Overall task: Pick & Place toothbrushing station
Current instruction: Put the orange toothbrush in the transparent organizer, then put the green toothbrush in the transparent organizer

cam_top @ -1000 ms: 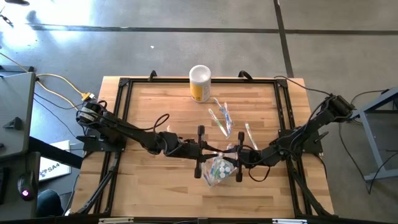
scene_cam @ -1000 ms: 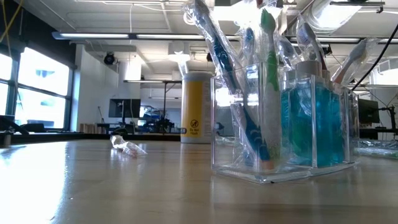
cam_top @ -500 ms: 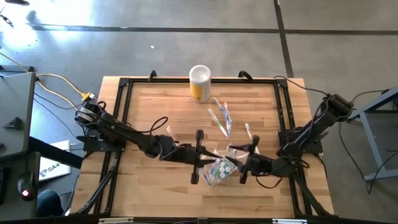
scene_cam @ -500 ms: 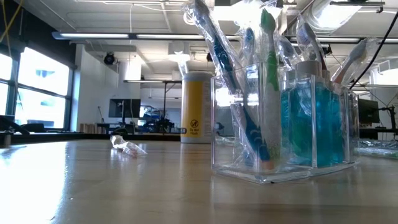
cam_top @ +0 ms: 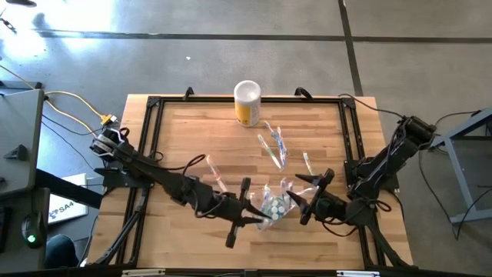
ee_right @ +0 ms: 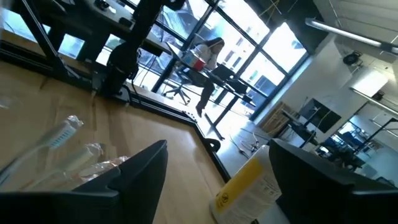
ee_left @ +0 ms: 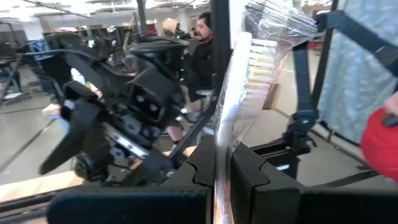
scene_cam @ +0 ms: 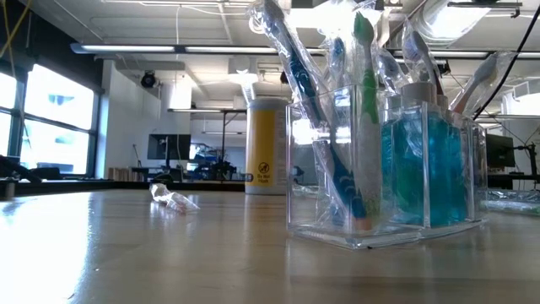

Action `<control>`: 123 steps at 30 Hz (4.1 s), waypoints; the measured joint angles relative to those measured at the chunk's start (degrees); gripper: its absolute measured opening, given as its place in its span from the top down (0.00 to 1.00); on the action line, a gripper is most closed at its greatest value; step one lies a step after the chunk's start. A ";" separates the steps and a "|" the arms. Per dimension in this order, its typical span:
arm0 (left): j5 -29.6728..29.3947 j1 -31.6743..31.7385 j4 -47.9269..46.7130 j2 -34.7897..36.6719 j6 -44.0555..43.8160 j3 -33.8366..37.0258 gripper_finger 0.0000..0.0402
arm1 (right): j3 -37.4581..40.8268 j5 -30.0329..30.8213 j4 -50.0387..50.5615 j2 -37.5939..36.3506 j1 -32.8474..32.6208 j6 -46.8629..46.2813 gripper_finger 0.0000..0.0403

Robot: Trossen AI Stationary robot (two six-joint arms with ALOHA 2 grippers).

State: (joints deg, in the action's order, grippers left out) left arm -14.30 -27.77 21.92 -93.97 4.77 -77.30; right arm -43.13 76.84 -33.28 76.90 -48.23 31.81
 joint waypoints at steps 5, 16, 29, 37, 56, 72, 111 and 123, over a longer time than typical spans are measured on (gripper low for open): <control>0.04 -1.25 2.83 -0.02 -0.98 0.02 0.98 | 0.00 6.62 -1.19 0.01 -0.04 -0.94 0.36; -5.82 -2.69 11.53 -8.01 -3.78 0.07 0.98 | 0.00 13.20 -1.73 0.00 -3.90 -4.64 0.40; -28.31 -5.45 14.24 -14.58 -7.03 0.28 0.98 | 0.00 13.13 -1.70 0.00 -12.99 -6.74 0.40; -37.51 -7.28 15.29 -17.27 -10.57 0.03 0.98 | 0.00 13.13 -1.68 0.00 -16.24 -6.75 0.40; -45.30 -7.54 11.99 -21.44 -24.12 2.91 0.98 | 0.00 13.16 -1.68 0.00 -19.34 -6.75 0.40; -34.65 -6.88 25.44 -21.44 -24.68 12.02 0.95 | 0.00 13.16 -1.64 0.00 -19.27 -6.69 0.40; -29.32 -6.06 24.95 -19.13 -18.27 12.02 0.48 | 0.02 13.15 -14.94 -0.66 -24.23 -3.46 0.40; -36.35 -8.00 24.59 -10.88 0.67 12.02 0.49 | 0.02 13.22 -13.88 -20.38 -22.76 0.70 0.40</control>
State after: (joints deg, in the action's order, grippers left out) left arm -50.65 -35.77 46.50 -104.85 5.44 -65.28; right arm -43.11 90.06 -47.16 56.52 -70.99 32.51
